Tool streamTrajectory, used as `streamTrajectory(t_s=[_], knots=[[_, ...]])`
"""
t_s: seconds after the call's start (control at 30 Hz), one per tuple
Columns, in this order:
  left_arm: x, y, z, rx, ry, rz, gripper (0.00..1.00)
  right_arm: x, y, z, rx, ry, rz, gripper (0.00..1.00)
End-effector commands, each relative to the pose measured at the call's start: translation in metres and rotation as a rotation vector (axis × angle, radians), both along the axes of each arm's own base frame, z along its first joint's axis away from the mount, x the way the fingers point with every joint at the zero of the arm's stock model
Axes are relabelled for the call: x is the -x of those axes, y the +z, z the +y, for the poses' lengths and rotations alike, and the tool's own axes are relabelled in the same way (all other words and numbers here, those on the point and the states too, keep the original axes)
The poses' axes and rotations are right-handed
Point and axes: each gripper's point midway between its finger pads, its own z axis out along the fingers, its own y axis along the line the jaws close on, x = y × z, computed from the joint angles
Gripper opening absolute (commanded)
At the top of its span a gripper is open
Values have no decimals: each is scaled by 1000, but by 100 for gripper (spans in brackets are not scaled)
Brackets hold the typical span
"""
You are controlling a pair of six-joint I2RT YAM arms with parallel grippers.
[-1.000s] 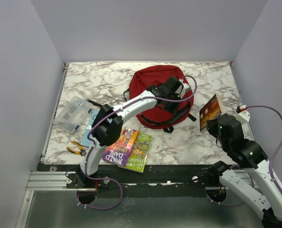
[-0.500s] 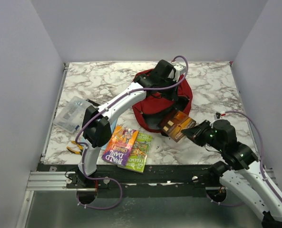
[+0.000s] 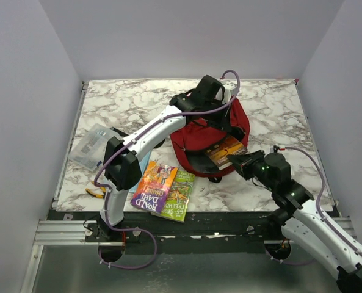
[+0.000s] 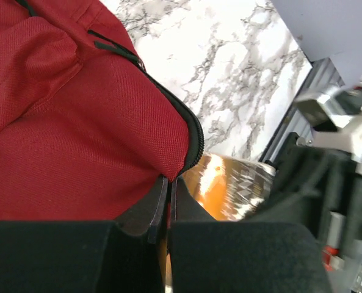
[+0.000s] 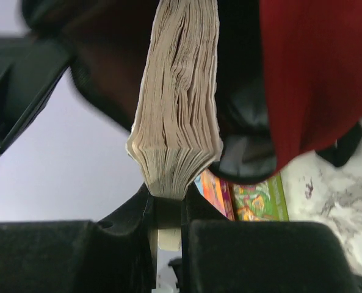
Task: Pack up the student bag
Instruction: Place the book in the student bag.
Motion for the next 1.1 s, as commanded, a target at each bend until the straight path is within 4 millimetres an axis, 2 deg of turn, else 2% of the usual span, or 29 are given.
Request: streamTrajectory(t_s=[0.0, 0.13, 0.2, 0.4, 0.5, 0.67, 0.83, 1.07], knots=[[33, 96, 0, 195, -87, -75, 0, -42, 37, -8, -139, -173, -172, 0], [42, 114, 3, 231, -116, -83, 0, -56, 28, -7, -189, -211, -255, 0], [45, 117, 2, 241, -123, -68, 0, -61, 24, -4, -204, -206, -290, 0], [49, 109, -2, 244, -154, -20, 0, -77, 24, -9, -148, -254, -429, 1], [47, 107, -3, 242, -161, -19, 0, -89, 18, -11, -124, -292, -441, 0], [34, 93, 2, 195, -129, -39, 0, -106, 8, 0, -92, -277, -510, 1], [37, 85, -4, 214, -165, 39, 0, -127, -21, 4, -26, -303, -506, 1], [35, 72, -8, 195, -166, 60, 0, -148, -58, 12, -36, -328, -459, 0]])
